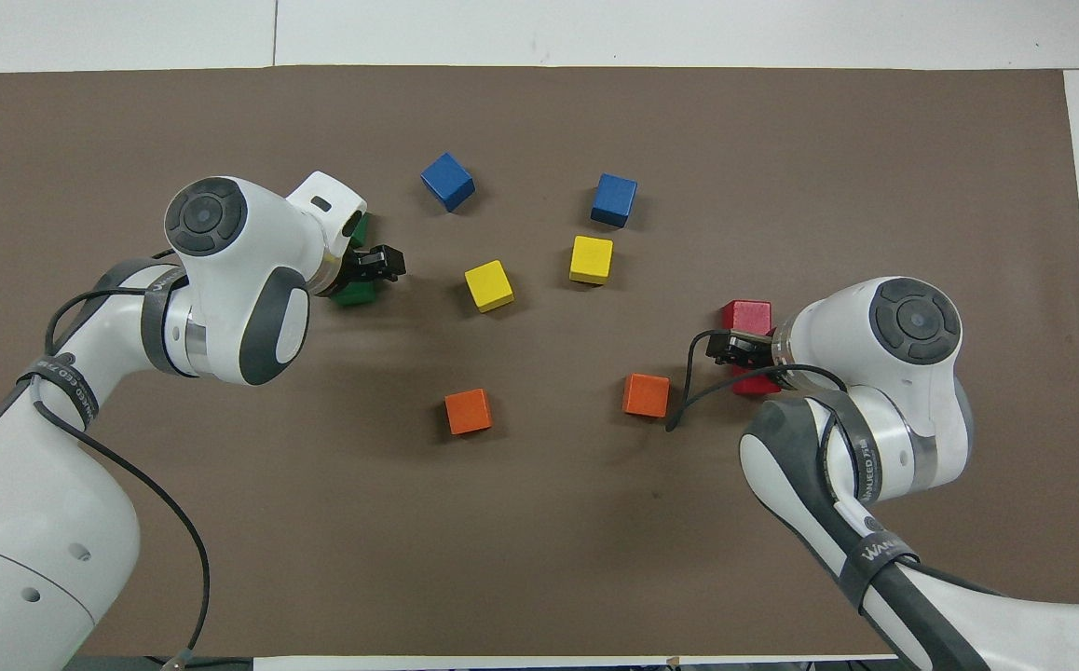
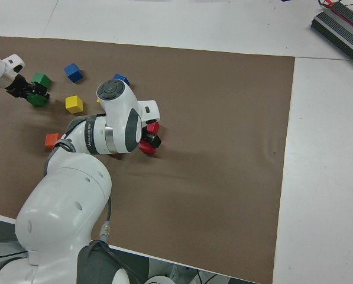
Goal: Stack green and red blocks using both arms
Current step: 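Grasp the green cube with the left gripper while the right gripper grasps red, then set the green cube outward while the right gripper carries the red cube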
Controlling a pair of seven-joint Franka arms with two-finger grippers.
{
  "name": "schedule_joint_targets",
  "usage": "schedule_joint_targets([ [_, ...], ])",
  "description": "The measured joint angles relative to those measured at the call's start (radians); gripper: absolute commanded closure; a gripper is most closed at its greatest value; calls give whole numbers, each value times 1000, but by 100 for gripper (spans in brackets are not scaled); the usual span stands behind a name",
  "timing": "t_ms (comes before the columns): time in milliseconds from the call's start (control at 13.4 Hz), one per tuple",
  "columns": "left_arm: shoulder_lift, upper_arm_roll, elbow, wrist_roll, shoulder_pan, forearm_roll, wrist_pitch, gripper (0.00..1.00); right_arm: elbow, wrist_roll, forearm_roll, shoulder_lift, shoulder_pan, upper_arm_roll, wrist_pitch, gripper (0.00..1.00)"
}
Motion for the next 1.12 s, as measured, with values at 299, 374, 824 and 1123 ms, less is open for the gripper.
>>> schedule_joint_targets([
  [299,4,0,-8,-8,-14,81,6,100,-34,-42,0,0,-2,-4,12,92],
  [374,4,0,-9,-8,-15,92,6,100,-36,-44,0,0,-2,-5,12,99],
  [824,-11,18,37,14,13,104,-82,100,120,-321,-2,-64,-130,-13,-275,100],
  [1123,-90,29,77,211,185,109,-241,100,152,-675,-13,-57,-332,-25,-247,100],
])
